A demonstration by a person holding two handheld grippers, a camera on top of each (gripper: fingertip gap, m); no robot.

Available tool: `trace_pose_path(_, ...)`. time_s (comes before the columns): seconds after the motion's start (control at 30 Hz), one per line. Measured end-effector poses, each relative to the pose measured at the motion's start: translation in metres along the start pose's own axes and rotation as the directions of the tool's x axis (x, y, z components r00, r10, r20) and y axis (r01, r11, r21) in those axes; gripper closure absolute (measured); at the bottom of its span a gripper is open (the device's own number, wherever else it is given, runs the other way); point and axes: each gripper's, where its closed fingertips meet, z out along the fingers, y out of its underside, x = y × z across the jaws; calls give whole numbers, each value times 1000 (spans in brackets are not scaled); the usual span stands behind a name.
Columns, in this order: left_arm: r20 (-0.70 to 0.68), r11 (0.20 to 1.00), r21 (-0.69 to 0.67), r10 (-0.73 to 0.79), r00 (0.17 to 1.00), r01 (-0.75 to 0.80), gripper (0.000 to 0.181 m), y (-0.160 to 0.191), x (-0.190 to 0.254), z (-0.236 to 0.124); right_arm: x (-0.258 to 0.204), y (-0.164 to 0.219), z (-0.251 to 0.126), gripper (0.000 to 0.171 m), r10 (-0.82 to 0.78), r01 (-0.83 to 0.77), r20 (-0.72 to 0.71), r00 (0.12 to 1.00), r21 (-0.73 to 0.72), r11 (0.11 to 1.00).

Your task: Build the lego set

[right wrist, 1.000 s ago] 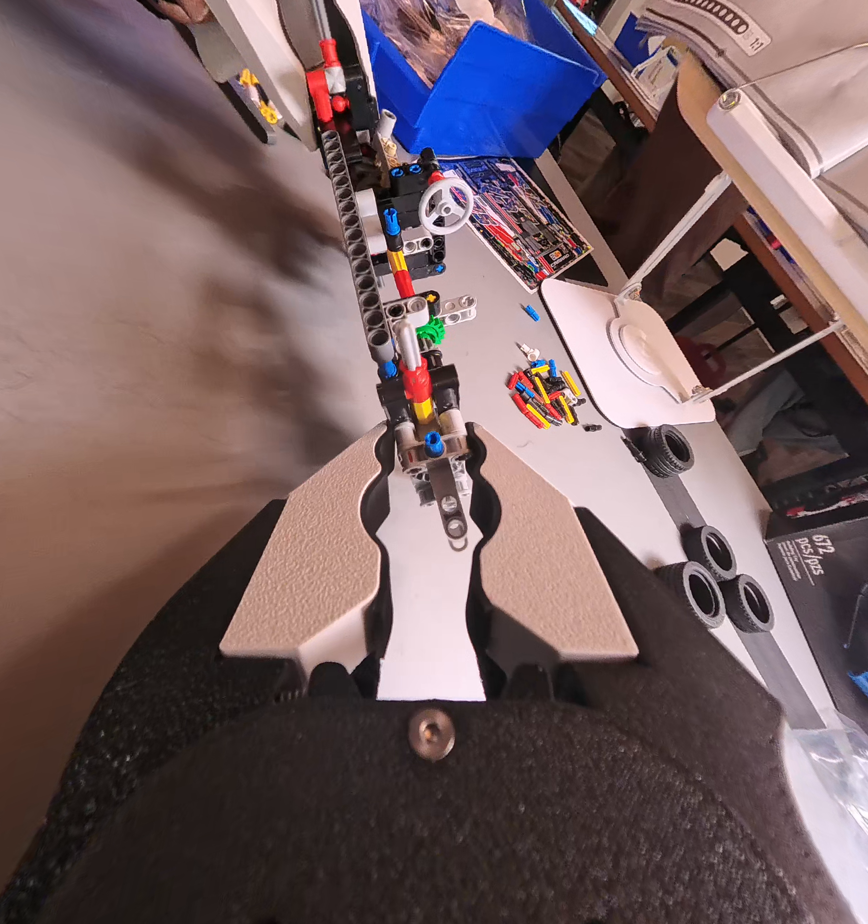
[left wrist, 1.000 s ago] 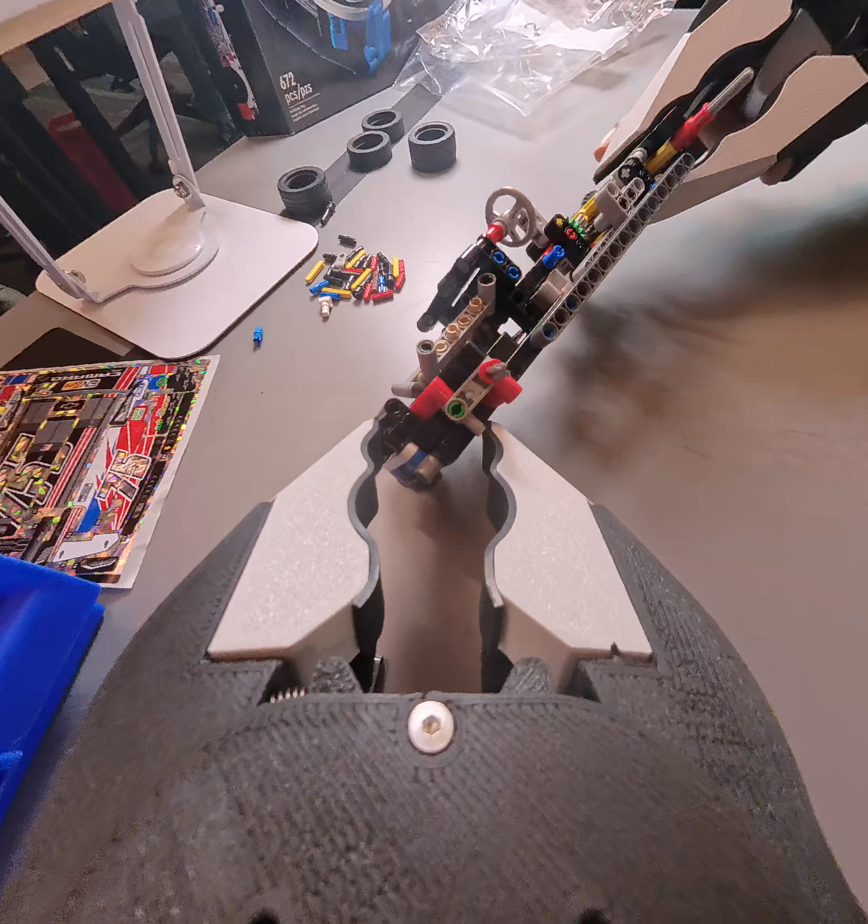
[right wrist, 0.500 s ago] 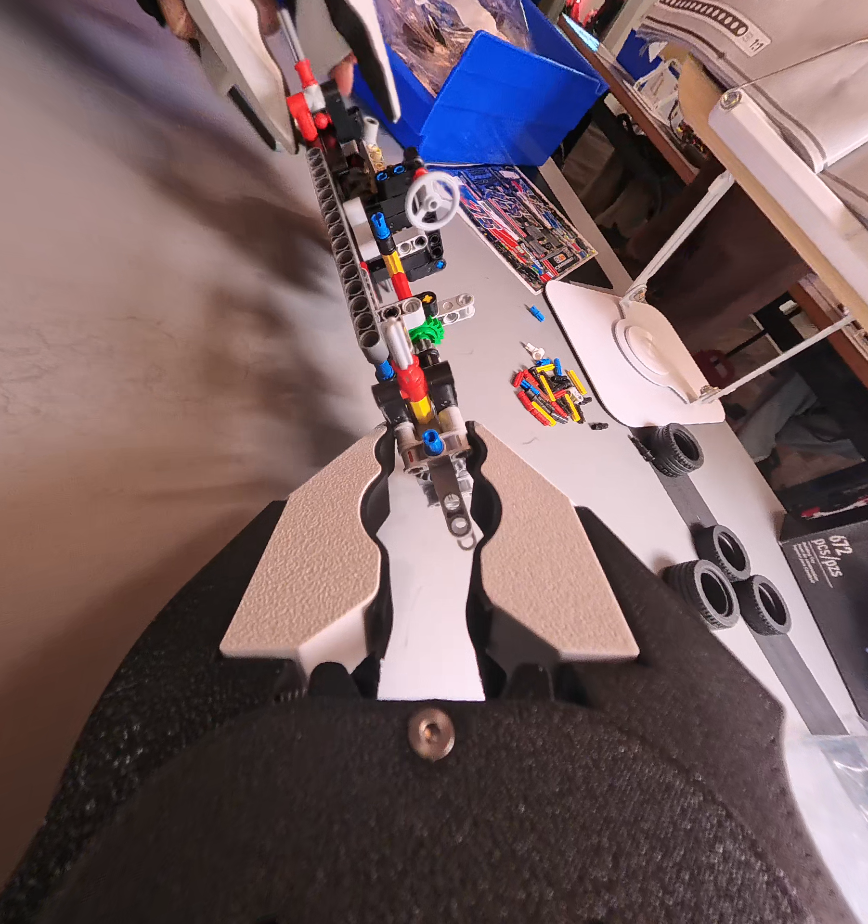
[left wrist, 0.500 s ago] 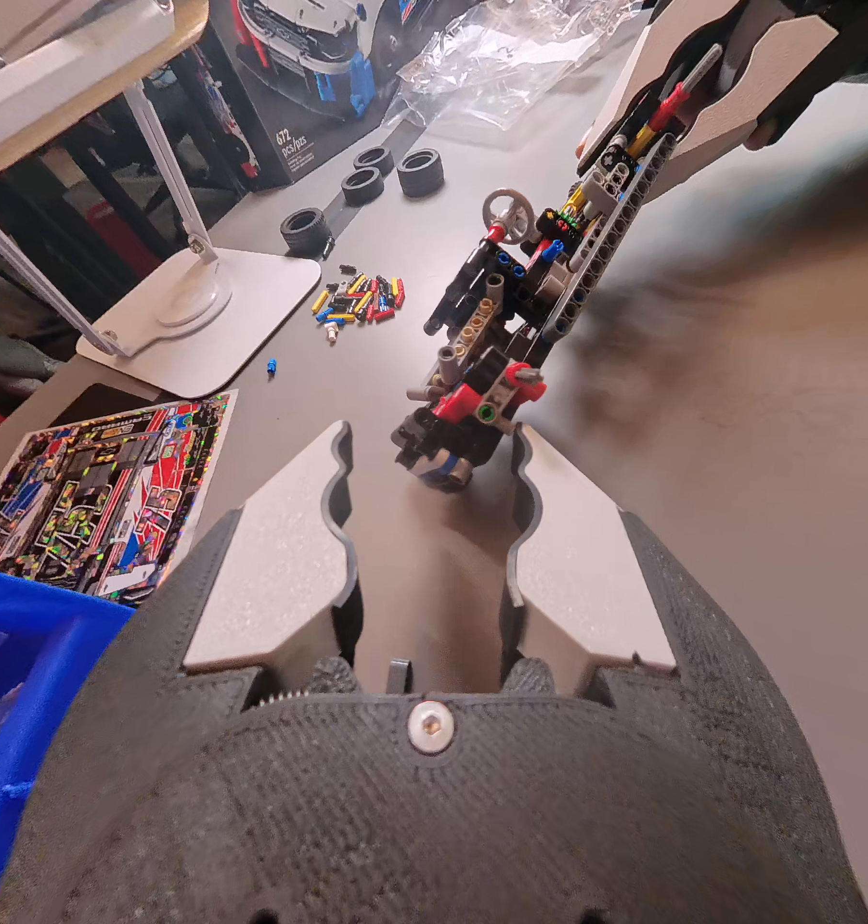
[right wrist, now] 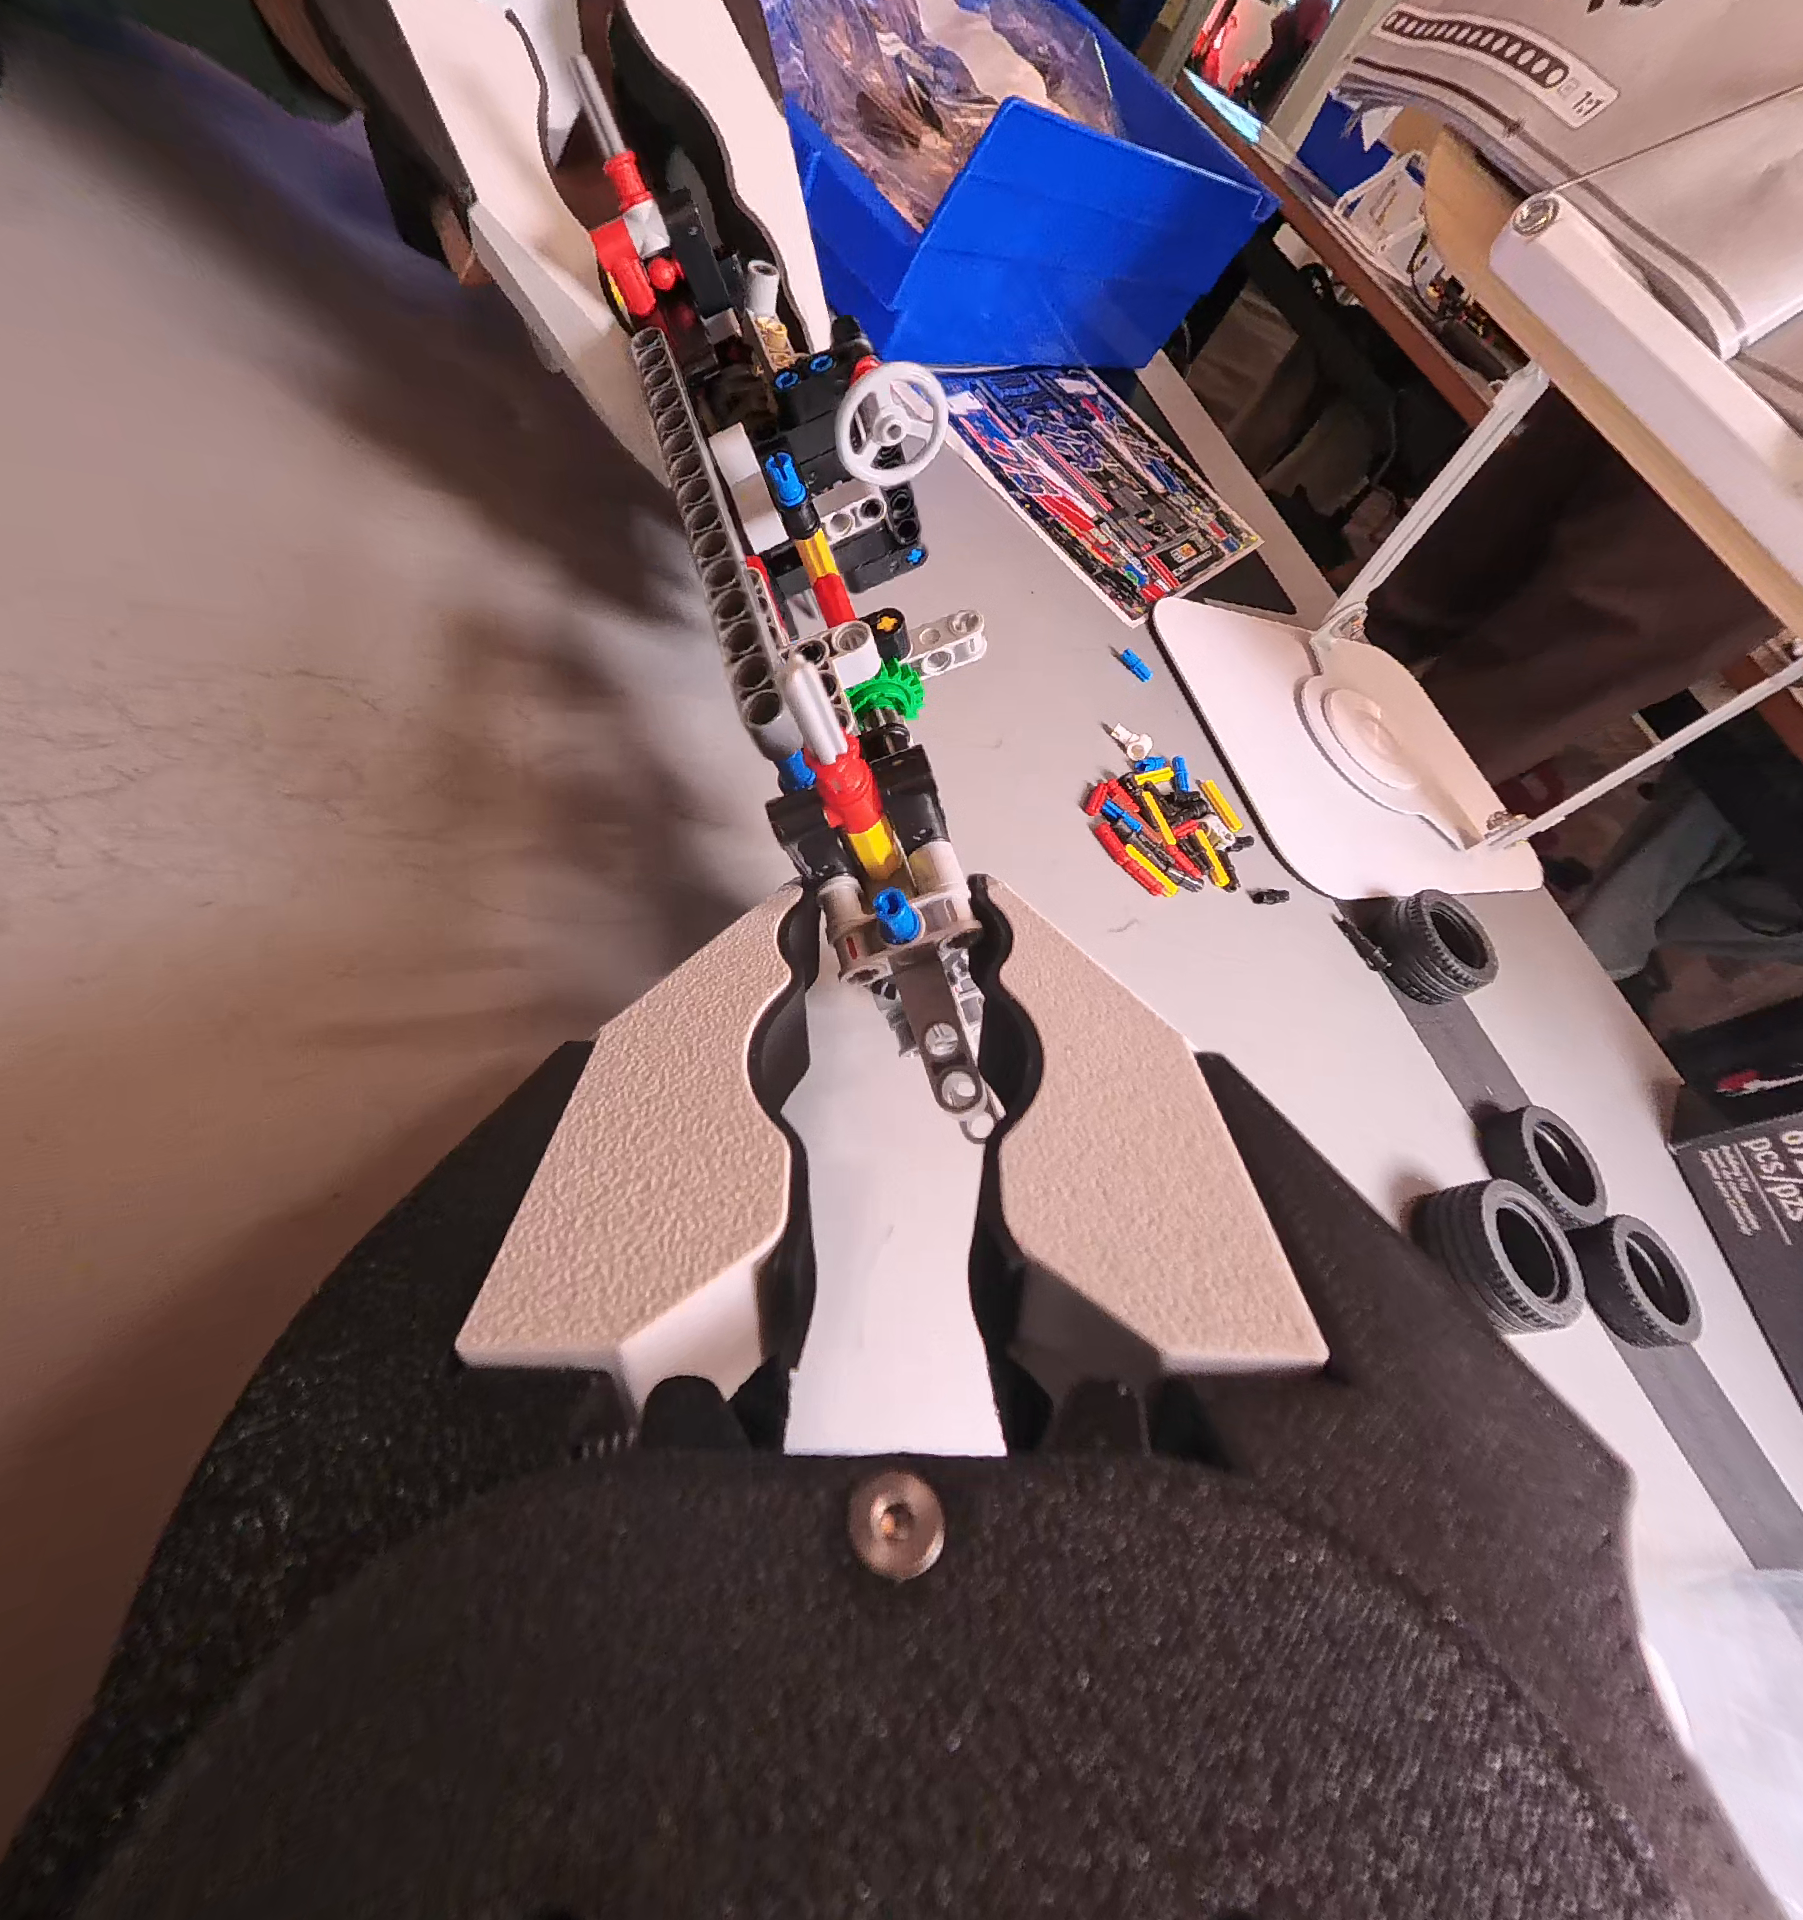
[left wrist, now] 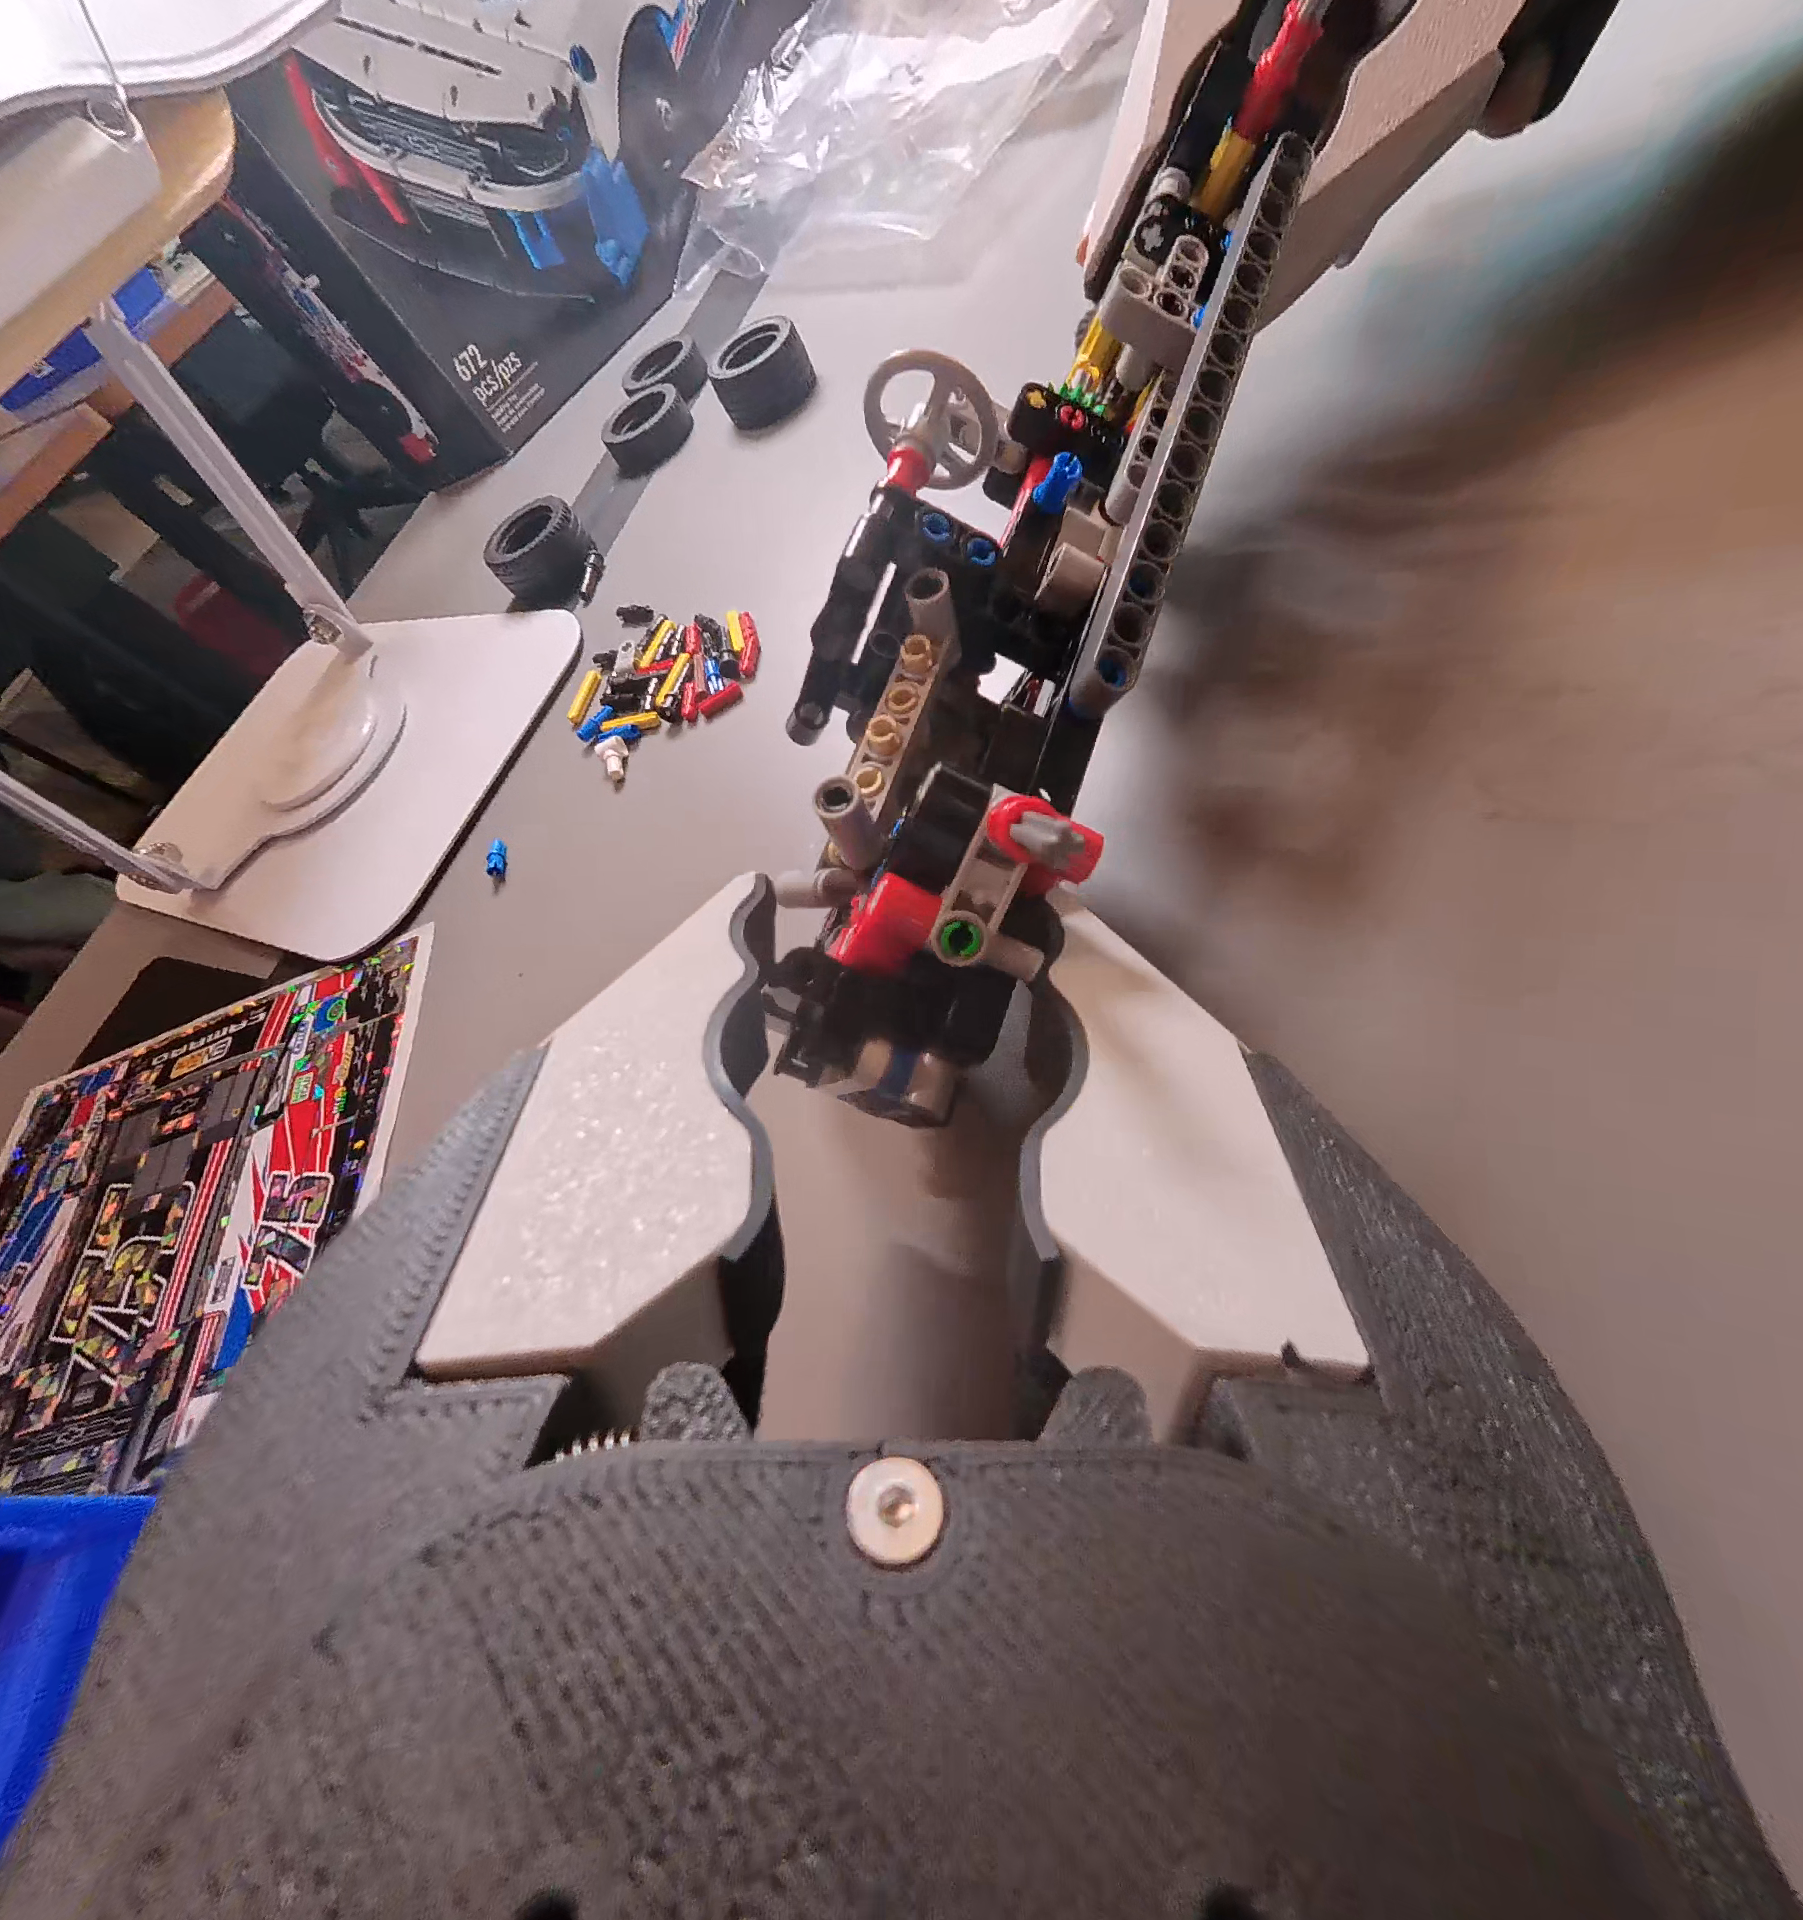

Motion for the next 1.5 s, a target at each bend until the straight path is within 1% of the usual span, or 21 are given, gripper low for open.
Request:
trace_pose_path(0.17, 7, 1000, -3, -18, 1000, 18, 138, -3, 3, -2, -1, -3, 0, 146, 11, -11, 5, 1000, 10, 1000)
trace_pose_path(0.53, 19, 999, -7, -38, 999, 38, 137, -2, 5, -3, -4, -7, -1, 146, 21, -22, 14, 1000, 30, 999)
trace_pose_path(0.9, -2, 995, -27, -93, 996, 93, 137, -4, 7, -8, -7, -11, -2, 146, 37, -39, 35, 999, 57, 998)
trace_pose_path(1.2, -25, 995, -38, -95, 995, 94, 137, -5, 10, -11, -10, -14, -3, 146, 64, -68, 69, 996, 57, 996)
trace_pose_path(1.5, -69, 997, -56, -51, 996, 47, 139, -6, 14, -15, -17, -15, -6, 146, 43, -46, 104, 994, 27, 999)
